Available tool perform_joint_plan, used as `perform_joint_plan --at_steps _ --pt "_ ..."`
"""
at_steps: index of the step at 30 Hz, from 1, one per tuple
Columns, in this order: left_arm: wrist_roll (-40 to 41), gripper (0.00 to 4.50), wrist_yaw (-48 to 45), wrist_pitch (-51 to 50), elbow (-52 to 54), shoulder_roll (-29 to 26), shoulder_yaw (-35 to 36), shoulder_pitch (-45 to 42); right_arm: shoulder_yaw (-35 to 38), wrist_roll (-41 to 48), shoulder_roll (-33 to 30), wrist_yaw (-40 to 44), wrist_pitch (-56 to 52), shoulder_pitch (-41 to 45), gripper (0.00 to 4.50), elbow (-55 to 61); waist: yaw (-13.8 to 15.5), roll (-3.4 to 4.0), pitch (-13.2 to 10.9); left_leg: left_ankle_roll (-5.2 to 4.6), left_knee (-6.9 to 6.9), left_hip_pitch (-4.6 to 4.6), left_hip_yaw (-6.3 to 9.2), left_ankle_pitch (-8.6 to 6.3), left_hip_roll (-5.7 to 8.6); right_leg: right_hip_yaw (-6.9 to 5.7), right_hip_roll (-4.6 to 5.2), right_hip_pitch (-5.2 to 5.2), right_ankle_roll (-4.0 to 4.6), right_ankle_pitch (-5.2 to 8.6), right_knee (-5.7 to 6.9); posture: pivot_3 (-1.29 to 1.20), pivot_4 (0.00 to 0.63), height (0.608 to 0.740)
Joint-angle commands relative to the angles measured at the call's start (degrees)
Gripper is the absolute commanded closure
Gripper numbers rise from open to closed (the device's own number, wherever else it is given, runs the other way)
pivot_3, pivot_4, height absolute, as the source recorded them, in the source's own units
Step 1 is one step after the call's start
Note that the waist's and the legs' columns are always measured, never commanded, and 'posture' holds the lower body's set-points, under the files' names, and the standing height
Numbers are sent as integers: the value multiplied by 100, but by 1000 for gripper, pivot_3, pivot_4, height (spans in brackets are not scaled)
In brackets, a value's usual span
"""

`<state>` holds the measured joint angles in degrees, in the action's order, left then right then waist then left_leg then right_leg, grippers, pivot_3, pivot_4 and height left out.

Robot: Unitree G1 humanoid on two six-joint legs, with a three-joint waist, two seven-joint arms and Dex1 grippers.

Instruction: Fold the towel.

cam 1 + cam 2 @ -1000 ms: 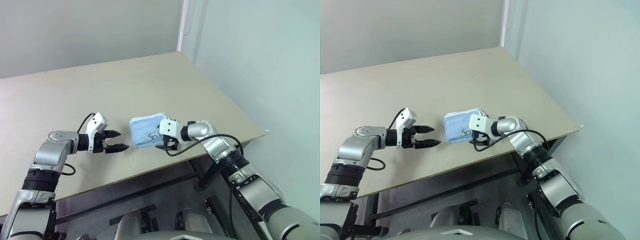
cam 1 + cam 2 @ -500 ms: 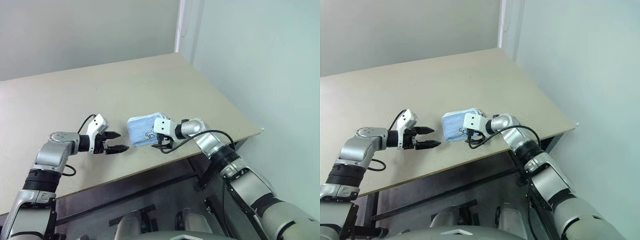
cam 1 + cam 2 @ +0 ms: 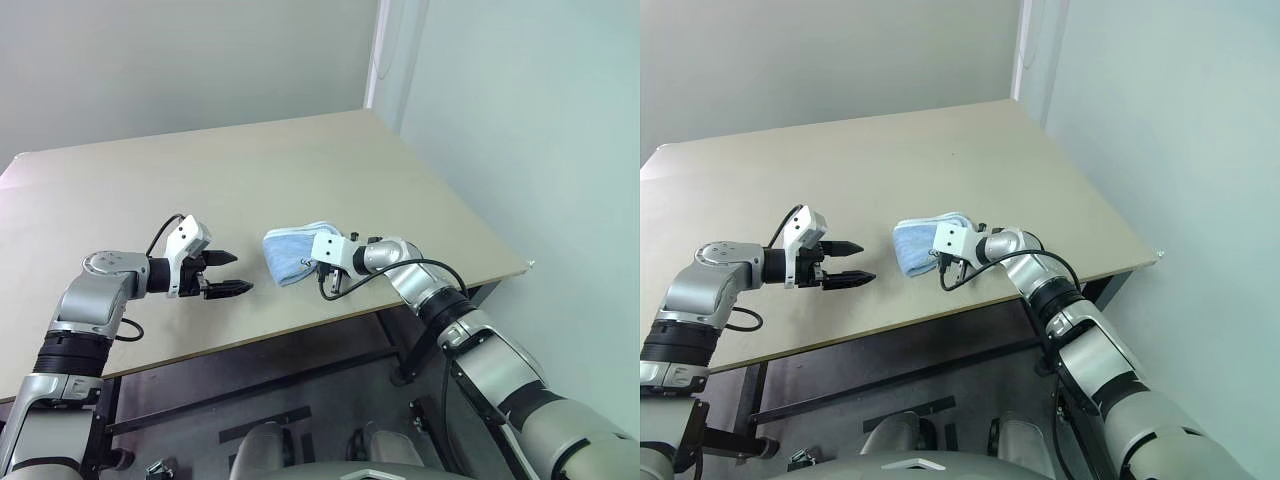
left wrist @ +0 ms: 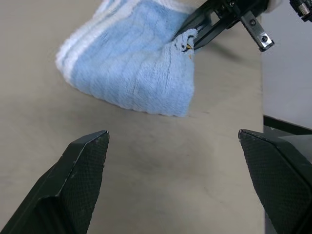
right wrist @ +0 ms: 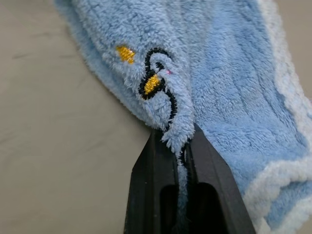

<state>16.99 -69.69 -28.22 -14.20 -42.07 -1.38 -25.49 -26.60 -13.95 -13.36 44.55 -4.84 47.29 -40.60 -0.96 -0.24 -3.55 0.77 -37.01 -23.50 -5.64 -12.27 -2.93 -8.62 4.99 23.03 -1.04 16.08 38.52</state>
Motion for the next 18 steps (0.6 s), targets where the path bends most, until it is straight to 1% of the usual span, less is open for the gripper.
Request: perform_joint_plan --at_steps 1,2,4,5,7,10,13,18 --pt "37 0 0 94 -51 -40 83 -192 518 466 34 125 -113 79 4472 583 6 -1 0 -9 0 -8 -8 0 1 3 -1 7 -12 -9 0 0 0 735" --pt "10 0 -3 119 -87 -48 66 -202 640 614 26 197 -232 55 4472 789 0 -1 0 -26 1 -24 -15 5 1 10 -3 6 -23 -21 2 0 0 735" --pt "-23 0 -14 163 -150 -56 42 -219 812 806 11 289 -472 21 4472 1079 -10 -1 0 -30 1 -62 -18 7 -2 15 -13 44 -9 -34 2 0 0 735" --pt "-22 0 -16 174 -205 -46 48 -243 991 1068 -8 435 -696 -16 4472 1375 -13 -1 0 -31 0 -73 -18 8 -4 17 -21 54 -8 -34 2 0 0 735" --pt "0 0 -17 170 -299 -27 73 -304 1349 1580 -47 667 -1206 -67 4472 1935 -13 -1 0 -34 2 -79 -19 6 -7 18 -29 60 -7 -34 2 0 0 735" --pt "-36 0 -37 249 -434 -27 46 -360 1875 2029 -151 578 -1861 92 4472 2241 -11 -1 0 -34 3 -82 -19 6 -8 18 -30 64 -7 -34 2 0 0 735" --pt "-61 0 -40 310 -522 -16 20 -389 2097 1940 -439 312 -1855 290 4472 2029 -7 0 -1 -33 -2 -80 -21 5 -9 18 -28 62 -8 -33 -1 0 0 735" --pt "-63 0 -12 353 -602 34 29 -434 2257 1648 -1000 -78 -1223 823 4472 1052 7 2 -3 -32 -3 -80 -22 4 -9 18 -25 62 -16 -32 -14 0 0 735"
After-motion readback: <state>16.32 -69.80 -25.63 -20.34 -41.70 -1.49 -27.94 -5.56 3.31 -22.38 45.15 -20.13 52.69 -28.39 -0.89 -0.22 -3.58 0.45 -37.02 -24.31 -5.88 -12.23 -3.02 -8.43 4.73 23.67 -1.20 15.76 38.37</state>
